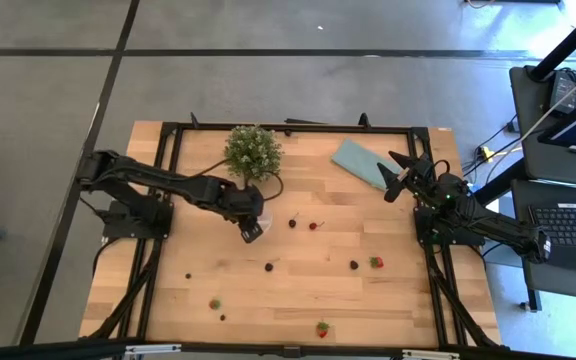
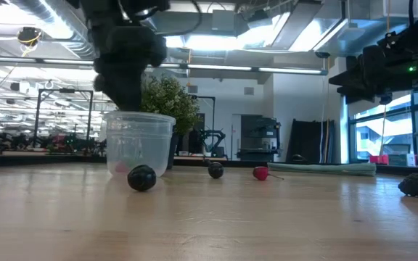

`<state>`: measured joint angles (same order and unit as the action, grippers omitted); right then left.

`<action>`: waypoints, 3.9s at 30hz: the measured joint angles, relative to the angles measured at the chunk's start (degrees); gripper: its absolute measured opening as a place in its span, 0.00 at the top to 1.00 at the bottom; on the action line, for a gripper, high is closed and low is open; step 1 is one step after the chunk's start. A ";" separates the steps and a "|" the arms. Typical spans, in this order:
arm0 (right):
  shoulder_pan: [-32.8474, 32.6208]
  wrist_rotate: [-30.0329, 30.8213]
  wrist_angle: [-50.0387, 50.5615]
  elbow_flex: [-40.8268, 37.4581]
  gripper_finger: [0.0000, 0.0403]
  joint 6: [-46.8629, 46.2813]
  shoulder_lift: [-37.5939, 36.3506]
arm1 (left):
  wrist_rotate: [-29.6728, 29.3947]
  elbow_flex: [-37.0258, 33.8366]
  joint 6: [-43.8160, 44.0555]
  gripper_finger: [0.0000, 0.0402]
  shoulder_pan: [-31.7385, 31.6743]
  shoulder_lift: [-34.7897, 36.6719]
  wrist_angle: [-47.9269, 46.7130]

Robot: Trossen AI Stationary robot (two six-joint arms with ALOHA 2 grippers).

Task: Pick and placing Produce into tupperware
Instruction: Put the blackberry into the transparent container, then put the black cherry into the transparent container

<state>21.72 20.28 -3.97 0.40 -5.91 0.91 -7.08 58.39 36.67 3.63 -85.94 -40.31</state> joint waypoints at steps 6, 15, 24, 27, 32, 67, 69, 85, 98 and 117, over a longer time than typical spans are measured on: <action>0.01 0.01 0.00 0.00 0.29 -0.01 0.00 | 2.86 2.87 -2.85 0.71 -1.38 -4.43 -0.08; 0.02 0.00 0.00 0.00 0.29 -0.04 0.00 | 6.64 2.90 -2.89 0.62 -3.27 -6.46 -0.73; 0.01 -0.01 0.00 0.00 0.29 -0.04 0.00 | 6.70 4.88 -4.05 0.65 -4.40 -6.24 -1.27; -0.01 -0.01 0.00 0.00 0.29 -0.02 0.00 | 6.60 7.72 -7.91 0.66 -3.56 -6.13 -1.34; 0.02 -0.01 0.01 0.00 0.29 0.02 0.00 | 0.38 14.69 -13.75 0.67 0.15 -5.87 -0.72; -0.03 -0.57 0.03 0.00 0.29 -1.49 0.40 | -41.73 -15.70 9.23 0.67 34.76 -2.18 48.87; -0.03 -0.57 0.02 0.00 0.29 -1.44 0.44 | -41.76 -15.89 6.72 0.67 34.85 -2.18 48.95; -0.03 -0.54 0.02 0.00 0.29 -1.53 0.46 | -39.92 -15.92 3.15 0.57 33.23 -2.18 49.05; -0.03 -0.51 0.02 -0.02 0.29 -1.31 0.46 | -35.84 -15.92 7.88 0.37 31.50 -2.18 49.25; -0.03 -0.49 0.02 0.00 0.29 -1.32 0.48 | -34.85 -15.98 1.44 0.41 32.79 -7.52 53.22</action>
<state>21.69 19.79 -3.95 0.40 -7.23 1.39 -41.93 42.41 38.11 36.42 -93.46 12.90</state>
